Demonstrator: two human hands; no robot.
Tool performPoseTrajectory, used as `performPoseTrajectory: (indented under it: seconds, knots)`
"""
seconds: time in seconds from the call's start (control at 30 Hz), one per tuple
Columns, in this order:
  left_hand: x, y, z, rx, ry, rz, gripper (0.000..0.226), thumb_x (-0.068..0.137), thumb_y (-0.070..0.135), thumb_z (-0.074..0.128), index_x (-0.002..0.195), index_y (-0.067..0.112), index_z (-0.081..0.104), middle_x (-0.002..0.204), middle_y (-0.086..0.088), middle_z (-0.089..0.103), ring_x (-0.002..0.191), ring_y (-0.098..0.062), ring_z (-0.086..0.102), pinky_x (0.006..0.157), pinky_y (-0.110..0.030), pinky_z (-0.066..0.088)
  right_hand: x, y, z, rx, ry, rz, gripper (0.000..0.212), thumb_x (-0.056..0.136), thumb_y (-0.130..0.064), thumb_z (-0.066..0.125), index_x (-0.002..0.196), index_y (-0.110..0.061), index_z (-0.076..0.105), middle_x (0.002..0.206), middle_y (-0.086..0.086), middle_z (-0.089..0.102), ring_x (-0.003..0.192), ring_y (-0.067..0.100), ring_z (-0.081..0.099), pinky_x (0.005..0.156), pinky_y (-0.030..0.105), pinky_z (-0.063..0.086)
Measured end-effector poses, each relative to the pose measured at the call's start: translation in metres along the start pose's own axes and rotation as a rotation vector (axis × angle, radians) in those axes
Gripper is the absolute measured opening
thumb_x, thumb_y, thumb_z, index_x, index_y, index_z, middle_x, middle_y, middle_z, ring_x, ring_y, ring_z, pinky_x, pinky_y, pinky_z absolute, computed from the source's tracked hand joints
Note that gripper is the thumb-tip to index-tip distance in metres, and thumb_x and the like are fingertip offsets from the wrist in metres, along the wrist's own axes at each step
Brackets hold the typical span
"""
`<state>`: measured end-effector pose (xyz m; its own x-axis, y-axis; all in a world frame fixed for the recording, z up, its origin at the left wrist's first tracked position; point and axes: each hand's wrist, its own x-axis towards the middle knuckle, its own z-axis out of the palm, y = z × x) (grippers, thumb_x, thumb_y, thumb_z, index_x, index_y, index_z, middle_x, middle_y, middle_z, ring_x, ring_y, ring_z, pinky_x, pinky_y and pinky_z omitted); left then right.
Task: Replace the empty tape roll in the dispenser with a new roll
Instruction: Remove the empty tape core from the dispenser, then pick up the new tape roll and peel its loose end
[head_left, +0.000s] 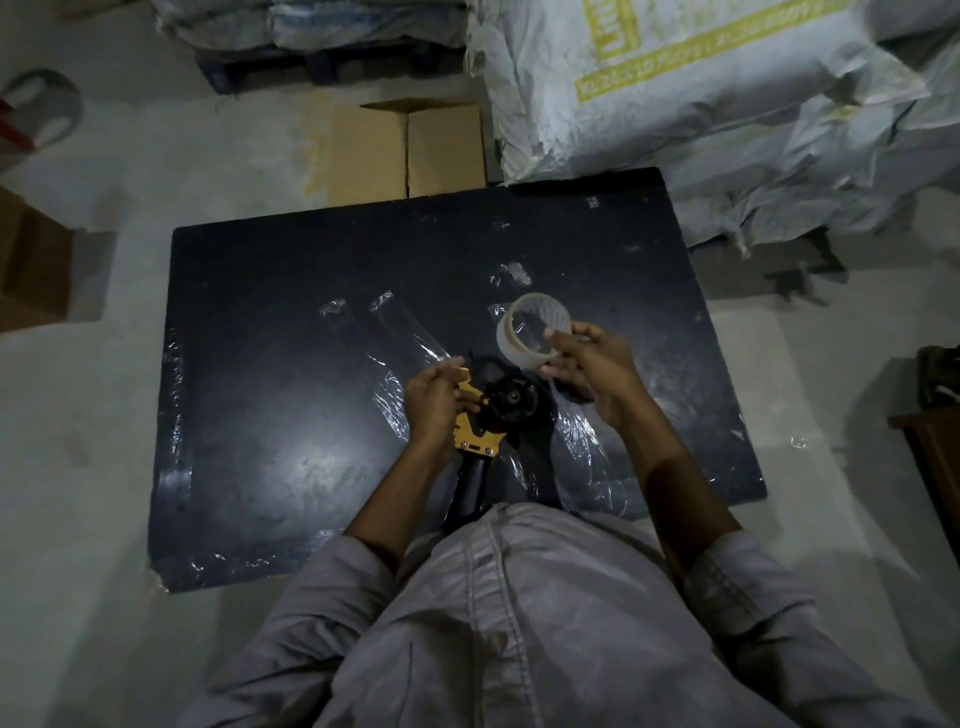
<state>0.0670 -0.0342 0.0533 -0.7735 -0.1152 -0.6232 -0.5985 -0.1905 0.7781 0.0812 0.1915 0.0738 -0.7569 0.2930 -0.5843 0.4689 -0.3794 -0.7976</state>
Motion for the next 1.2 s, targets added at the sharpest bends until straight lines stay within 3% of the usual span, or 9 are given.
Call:
performPoseTrajectory:
  seconds: [0.2, 0.33, 0.43, 0.63, 0.77, 0.83, 1.0, 1.1, 1.2]
  knots:
    - [0.010, -0.006, -0.021, 0.028, 0.060, 0.072, 0.024, 0.100, -0.008, 0.060, 0.116, -0.006, 0.078, 0.087, -0.008, 0.076, 0.057, -0.010, 0.060, 0.047, -0.024, 0.046, 0.024, 0.001, 0.007, -0.149, 0.109, -0.065, 0.041, 0.099, -0.013, 0.086, 0.131, 0.004, 0.068, 0.122, 0.023, 0.080, 0.097, 0.038, 0.084, 0.075, 0.039, 0.072]
    - [0.016, -0.008, -0.031, 0.060, 0.093, 0.112, 0.023, 0.101, -0.005, 0.059, 0.111, 0.000, 0.079, 0.088, -0.010, 0.077, 0.065, -0.015, 0.066, 0.051, -0.025, 0.050, 0.039, 0.010, 0.019, -0.330, 0.152, -0.079, 0.025, 0.099, -0.013, 0.085, 0.119, -0.005, 0.074, 0.109, 0.018, 0.083, 0.076, 0.024, 0.084, 0.065, 0.031, 0.068]
    - [0.019, -0.008, -0.029, 0.074, 0.064, 0.119, 0.022, 0.101, -0.003, 0.061, 0.109, 0.005, 0.080, 0.093, -0.012, 0.077, 0.071, -0.017, 0.067, 0.054, -0.027, 0.051, 0.046, 0.015, 0.025, -0.423, 0.172, -0.090, 0.008, 0.101, -0.020, 0.082, 0.104, -0.015, 0.076, 0.097, 0.013, 0.085, 0.078, 0.026, 0.083, 0.079, 0.043, 0.070]
    - [0.012, -0.021, -0.015, 0.140, -0.089, 0.099, 0.021, 0.098, 0.000, 0.067, 0.112, 0.006, 0.081, 0.092, -0.010, 0.076, 0.069, -0.017, 0.063, 0.056, -0.030, 0.049, 0.055, 0.037, 0.016, -0.642, 0.017, -0.009, 0.040, 0.084, -0.057, 0.080, 0.104, -0.022, 0.080, 0.091, 0.000, 0.085, 0.092, 0.028, 0.083, 0.085, 0.054, 0.066]
    - [0.005, -0.022, -0.004, 0.188, -0.137, 0.103, 0.022, 0.101, -0.004, 0.062, 0.116, 0.000, 0.078, 0.095, -0.010, 0.075, 0.067, -0.015, 0.063, 0.050, -0.025, 0.049, 0.035, 0.033, 0.006, -0.522, 0.013, -0.030, 0.050, 0.080, -0.060, 0.085, 0.119, -0.029, 0.082, 0.102, -0.010, 0.083, 0.108, 0.022, 0.083, 0.083, 0.033, 0.058]
    - [0.005, -0.021, -0.001, 0.196, -0.154, 0.108, 0.022, 0.101, -0.005, 0.061, 0.115, 0.000, 0.078, 0.095, -0.010, 0.074, 0.067, -0.015, 0.062, 0.051, -0.027, 0.049, 0.027, 0.024, -0.004, -0.501, 0.084, -0.102, 0.054, 0.088, -0.045, 0.088, 0.136, -0.022, 0.078, 0.108, -0.005, 0.080, 0.099, 0.007, 0.081, 0.086, 0.027, 0.062]
    - [0.008, -0.022, 0.004, 0.234, -0.187, 0.105, 0.021, 0.102, -0.001, 0.063, 0.110, 0.008, 0.080, 0.092, -0.011, 0.073, 0.067, -0.019, 0.060, 0.054, -0.032, 0.044, 0.029, 0.026, -0.047, -0.919, 0.315, -0.366, 0.083, 0.082, -0.044, 0.096, 0.156, -0.029, 0.059, 0.153, 0.007, 0.060, 0.145, 0.029, 0.054, 0.120, 0.053, 0.050]
    - [0.006, -0.016, 0.012, 0.256, -0.189, 0.124, 0.021, 0.101, -0.004, 0.063, 0.114, 0.001, 0.078, 0.094, -0.010, 0.075, 0.065, -0.014, 0.062, 0.050, -0.025, 0.045, 0.029, 0.032, -0.052, -1.032, 0.321, -0.298, 0.116, 0.067, -0.056, 0.102, 0.165, -0.036, 0.042, 0.171, 0.010, 0.038, 0.160, 0.037, 0.030, 0.127, 0.058, 0.038]
    - [0.006, -0.015, 0.016, 0.268, -0.208, 0.127, 0.021, 0.100, -0.004, 0.064, 0.114, 0.001, 0.079, 0.095, -0.009, 0.076, 0.071, -0.016, 0.064, 0.056, -0.028, 0.049, 0.031, 0.039, -0.046, -1.123, 0.305, -0.214, 0.131, 0.064, -0.059, 0.103, 0.171, -0.036, 0.030, 0.173, 0.014, 0.033, 0.161, 0.040, 0.028, 0.128, 0.062, 0.034]
